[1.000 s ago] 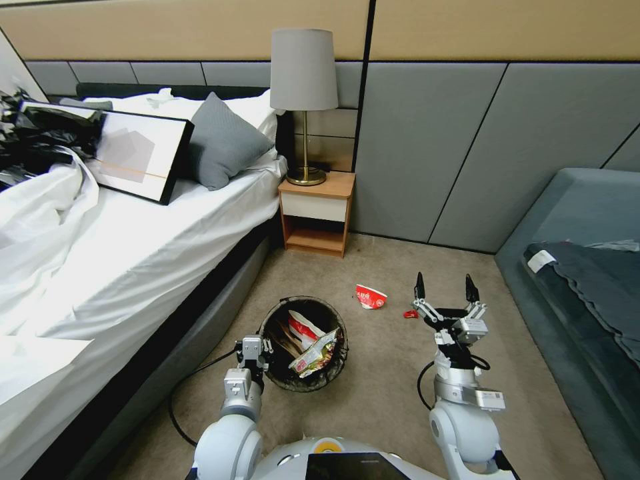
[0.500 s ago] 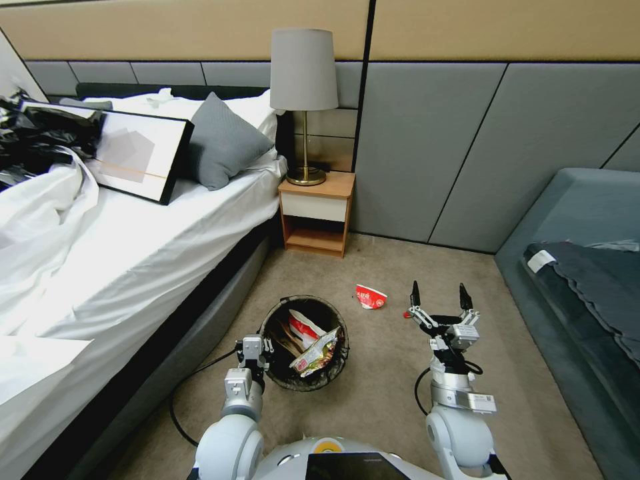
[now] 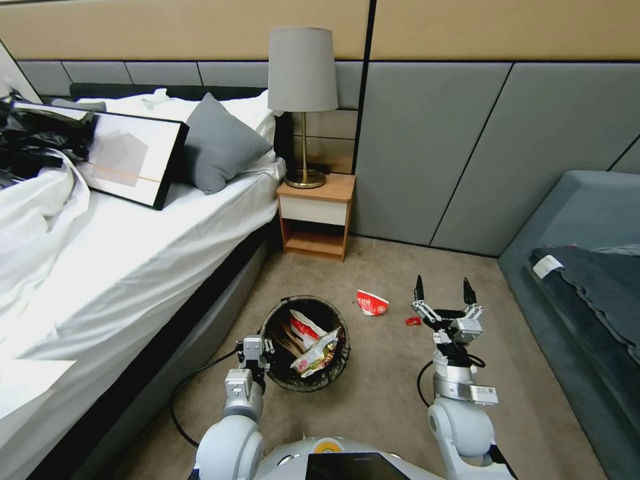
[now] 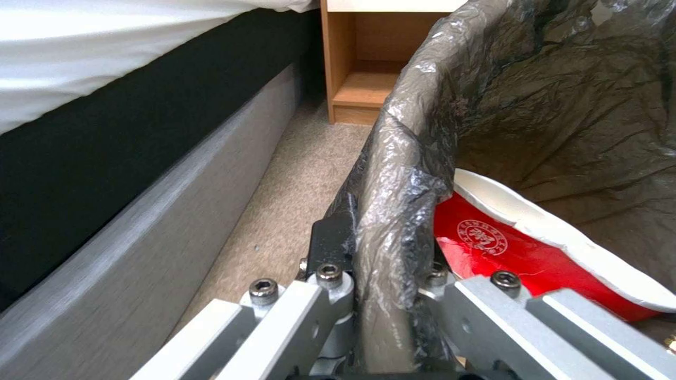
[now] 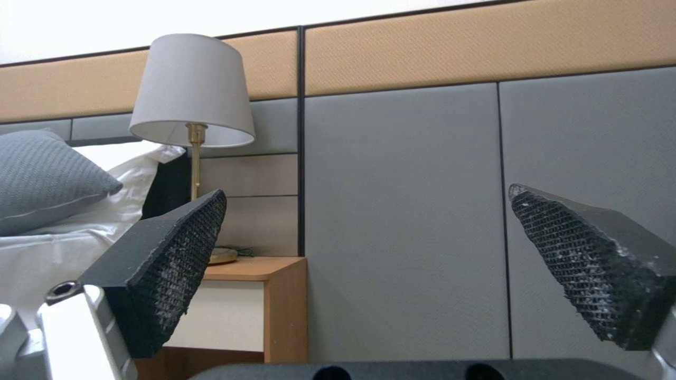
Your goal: Pick up the trash bin, then pick up the garbage from the floor and place it into the trash bin.
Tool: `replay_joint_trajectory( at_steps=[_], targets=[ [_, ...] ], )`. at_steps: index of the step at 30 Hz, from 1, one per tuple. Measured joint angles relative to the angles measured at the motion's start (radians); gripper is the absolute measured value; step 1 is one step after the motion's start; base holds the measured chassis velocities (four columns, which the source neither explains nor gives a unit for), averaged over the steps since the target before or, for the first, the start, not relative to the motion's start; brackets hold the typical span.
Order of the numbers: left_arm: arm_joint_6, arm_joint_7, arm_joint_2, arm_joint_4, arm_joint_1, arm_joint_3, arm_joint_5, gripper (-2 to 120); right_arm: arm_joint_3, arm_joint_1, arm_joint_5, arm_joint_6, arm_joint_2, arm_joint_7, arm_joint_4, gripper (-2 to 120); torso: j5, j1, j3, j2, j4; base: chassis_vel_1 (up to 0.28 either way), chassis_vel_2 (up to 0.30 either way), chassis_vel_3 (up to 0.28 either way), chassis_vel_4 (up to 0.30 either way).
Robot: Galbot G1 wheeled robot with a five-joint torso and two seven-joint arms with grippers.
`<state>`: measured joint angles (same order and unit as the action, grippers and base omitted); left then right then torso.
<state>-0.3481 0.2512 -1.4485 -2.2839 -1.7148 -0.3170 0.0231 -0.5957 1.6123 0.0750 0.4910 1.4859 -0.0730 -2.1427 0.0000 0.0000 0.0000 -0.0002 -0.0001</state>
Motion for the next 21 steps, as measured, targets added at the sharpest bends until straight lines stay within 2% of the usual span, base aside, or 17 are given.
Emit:
replay_joint_trajectory(
  at_steps=[21],
  targets=[
    [0.002, 0.000, 0.003, 0.003, -0.002, 0.001, -0.001, 2, 0.007, -0.008, 0.002, 0.007, -0.004, 0.001, 0.009, 100, -0.0001, 0.000, 0.000, 0.000, 0.0000, -0.096, 0.090, 0.088, -0.088]
  ],
)
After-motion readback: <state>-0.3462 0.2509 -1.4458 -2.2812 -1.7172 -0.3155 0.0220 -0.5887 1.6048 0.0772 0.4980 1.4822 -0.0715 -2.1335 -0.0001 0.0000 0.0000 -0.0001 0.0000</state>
